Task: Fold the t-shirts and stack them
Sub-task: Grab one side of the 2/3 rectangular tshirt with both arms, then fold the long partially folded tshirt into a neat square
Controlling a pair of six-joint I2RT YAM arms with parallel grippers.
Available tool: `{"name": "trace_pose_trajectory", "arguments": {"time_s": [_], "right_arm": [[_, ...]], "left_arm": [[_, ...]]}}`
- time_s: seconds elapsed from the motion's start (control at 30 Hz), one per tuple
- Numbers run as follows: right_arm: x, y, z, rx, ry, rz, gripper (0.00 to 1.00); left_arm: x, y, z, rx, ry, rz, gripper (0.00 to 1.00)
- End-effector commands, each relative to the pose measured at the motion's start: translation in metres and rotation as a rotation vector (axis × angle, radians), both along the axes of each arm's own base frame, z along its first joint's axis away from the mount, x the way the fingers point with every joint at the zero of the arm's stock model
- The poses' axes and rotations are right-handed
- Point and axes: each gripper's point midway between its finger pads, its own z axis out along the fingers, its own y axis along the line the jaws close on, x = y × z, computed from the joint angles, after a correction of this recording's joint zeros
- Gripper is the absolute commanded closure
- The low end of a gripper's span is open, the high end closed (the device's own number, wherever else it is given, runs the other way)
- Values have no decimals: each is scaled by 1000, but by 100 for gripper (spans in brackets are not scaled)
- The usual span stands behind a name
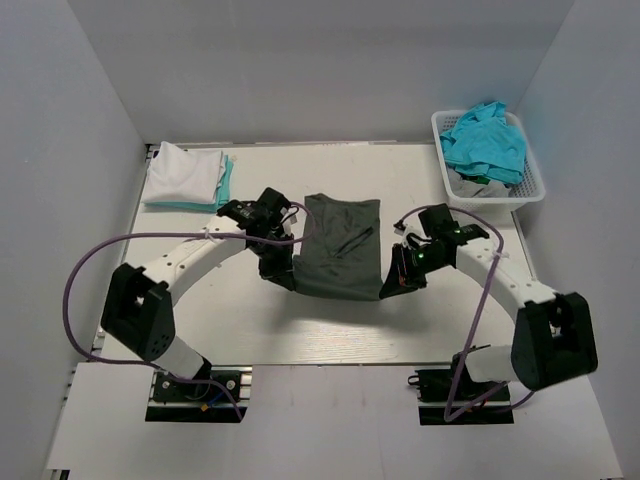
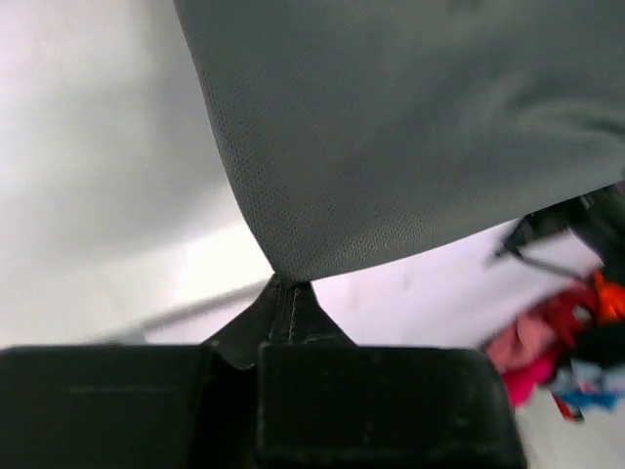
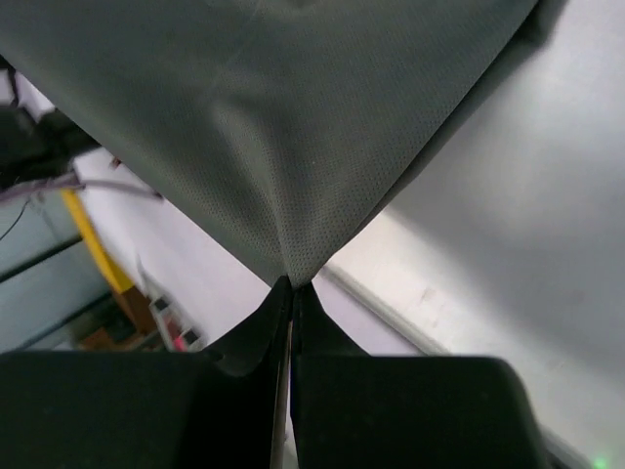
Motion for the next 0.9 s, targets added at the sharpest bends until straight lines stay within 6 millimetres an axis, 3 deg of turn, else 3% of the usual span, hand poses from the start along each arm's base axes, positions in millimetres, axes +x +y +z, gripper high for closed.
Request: {"name": "trace_pose_trajectory", "arguments": {"time_s": [0.0, 0.07, 0.17, 0.3, 0.4, 0.6, 0.87], "right_arm": [[-46, -5, 36, 52, 126, 62, 100], [-50, -5, 48, 63, 114, 49, 100], [-36, -6, 61, 54, 34, 0, 100], [-9, 4, 83, 106, -77, -43, 100], [12, 3, 83, 80, -110, -93, 100], [52, 4, 92, 83, -169, -162, 100], [92, -1, 85, 73, -151, -244, 100]], "left_arm": [[-18, -5, 64, -78, -6, -40, 100], [-20, -6, 78, -98, -17, -44, 100], [-14, -10, 88, -124, -58, -45, 100], [18, -24, 101, -162, -189, -34, 100], [44, -23, 105, -157, -263, -6, 100], [81, -31, 97, -123, -346, 18, 100], [121, -23, 82, -42, -397, 68, 100]]}}
